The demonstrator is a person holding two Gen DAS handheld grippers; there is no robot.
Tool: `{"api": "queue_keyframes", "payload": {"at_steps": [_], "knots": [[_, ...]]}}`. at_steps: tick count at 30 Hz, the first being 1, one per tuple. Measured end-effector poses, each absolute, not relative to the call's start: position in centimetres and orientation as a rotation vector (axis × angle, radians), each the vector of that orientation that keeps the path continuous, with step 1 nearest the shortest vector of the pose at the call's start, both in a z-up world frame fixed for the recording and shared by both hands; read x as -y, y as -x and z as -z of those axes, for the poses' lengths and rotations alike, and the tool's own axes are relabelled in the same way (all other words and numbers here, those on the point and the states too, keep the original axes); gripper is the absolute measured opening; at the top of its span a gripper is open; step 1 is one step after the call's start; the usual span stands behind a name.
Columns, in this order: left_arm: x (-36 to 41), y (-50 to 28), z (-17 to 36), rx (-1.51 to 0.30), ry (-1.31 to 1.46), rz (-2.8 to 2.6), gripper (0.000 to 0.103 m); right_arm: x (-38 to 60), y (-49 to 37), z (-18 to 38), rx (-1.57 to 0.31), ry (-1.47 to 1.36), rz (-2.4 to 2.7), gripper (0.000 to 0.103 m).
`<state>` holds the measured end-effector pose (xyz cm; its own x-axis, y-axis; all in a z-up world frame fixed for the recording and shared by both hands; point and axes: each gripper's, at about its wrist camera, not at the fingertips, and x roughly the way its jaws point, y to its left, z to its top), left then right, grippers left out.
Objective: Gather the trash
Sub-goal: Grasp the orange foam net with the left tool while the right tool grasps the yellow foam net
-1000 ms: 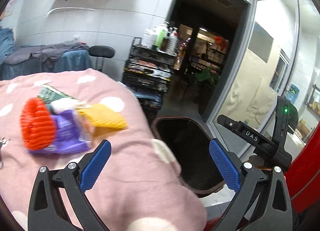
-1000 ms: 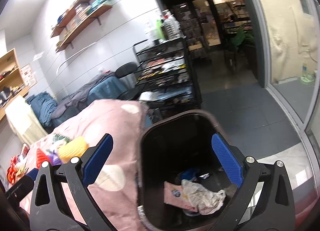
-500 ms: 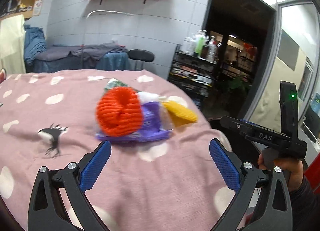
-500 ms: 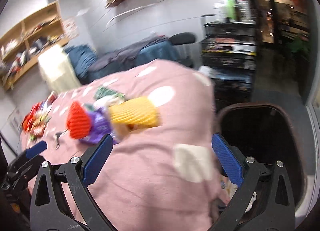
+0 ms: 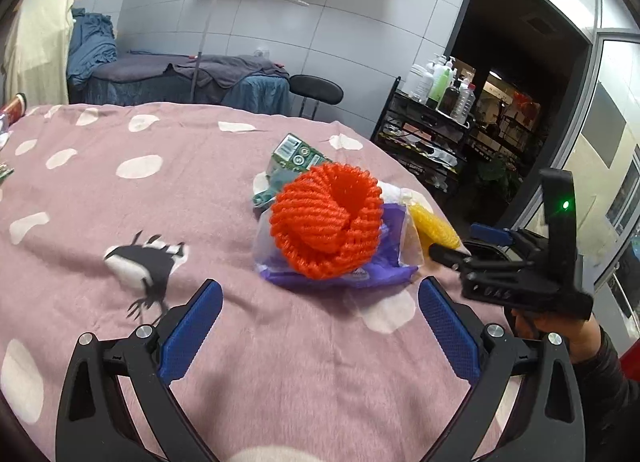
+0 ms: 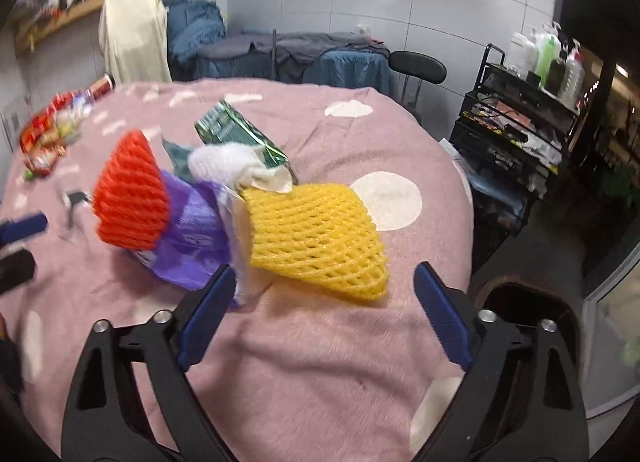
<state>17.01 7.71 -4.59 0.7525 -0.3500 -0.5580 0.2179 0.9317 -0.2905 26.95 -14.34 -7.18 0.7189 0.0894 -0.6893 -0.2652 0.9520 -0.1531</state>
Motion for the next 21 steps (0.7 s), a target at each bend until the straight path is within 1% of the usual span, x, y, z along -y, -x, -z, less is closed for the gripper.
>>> {"api": "queue_keyframes", "payload": {"at_steps": [1, 2, 3, 5, 6, 8, 9, 10, 11, 13, 14, 16, 19, 21], "knots": [[-7.5, -17.7, 4.5, -0.650, 0.209, 0.316, 0.097, 14.3, -27.3, 7.4, -0.751, 0.264, -0.198, 0.079], [-7.3, -18.2, 4.5, -0.652, 0.207, 0.323, 0.097, 14.3, -27.4, 7.5, -0.754, 0.266, -0.200, 0.073], [-7.0, -18.9, 4.5, -0.659, 0.207, 0.332, 0.097, 14.3, -27.6, 7.6, -0.758, 0.265, -0.204, 0.070], [-6.4, -20.2, 4.6, -0.674, 0.200, 0.331, 0.096, 14.5, -27.9, 7.6, -0.765, 0.261, -0.208, 0.049], [-6.1, -20.9, 4.7, -0.682, 0.195, 0.336, 0.096, 14.6, -28.0, 7.7, -0.768, 0.256, -0.210, 0.035], [-5.3, -22.0, 4.9, -0.702, 0.182, 0.343, 0.096, 14.9, -28.2, 7.7, -0.777, 0.230, -0.217, 0.022], [-4.8, -22.4, 5.0, -0.710, 0.173, 0.347, 0.091, 15.2, -28.1, 7.6, -0.780, 0.208, -0.221, 0.020], [-4.5, -22.6, 5.1, -0.718, 0.163, 0.351, 0.082, 15.2, -28.0, 7.6, -0.779, 0.199, -0.222, 0.018], [-4.2, -22.9, 5.3, -0.727, 0.155, 0.343, 0.077, 15.3, -28.0, 7.5, -0.776, 0.189, -0.225, 0.017], [-4.3, -22.9, 5.4, -0.728, 0.165, 0.333, 0.058, 15.7, -27.4, 7.2, -0.762, 0.168, -0.232, 0.016], [-4.7, -22.8, 5.3, -0.723, 0.178, 0.328, 0.054, 15.7, -27.1, 7.1, -0.758, 0.159, -0.234, 0.016], [-5.4, -22.4, 5.2, -0.714, 0.204, 0.319, 0.041, 16.0, -26.6, 6.7, -0.748, 0.134, -0.237, 0.016], [-6.6, -21.2, 4.9, -0.693, 0.229, 0.306, 0.031, 16.6, -25.7, 6.0, -0.729, 0.088, -0.244, 0.016], [-7.1, -20.3, 4.6, -0.675, 0.236, 0.304, 0.029, 16.9, -25.2, 5.6, -0.718, 0.064, -0.250, 0.016]]}}
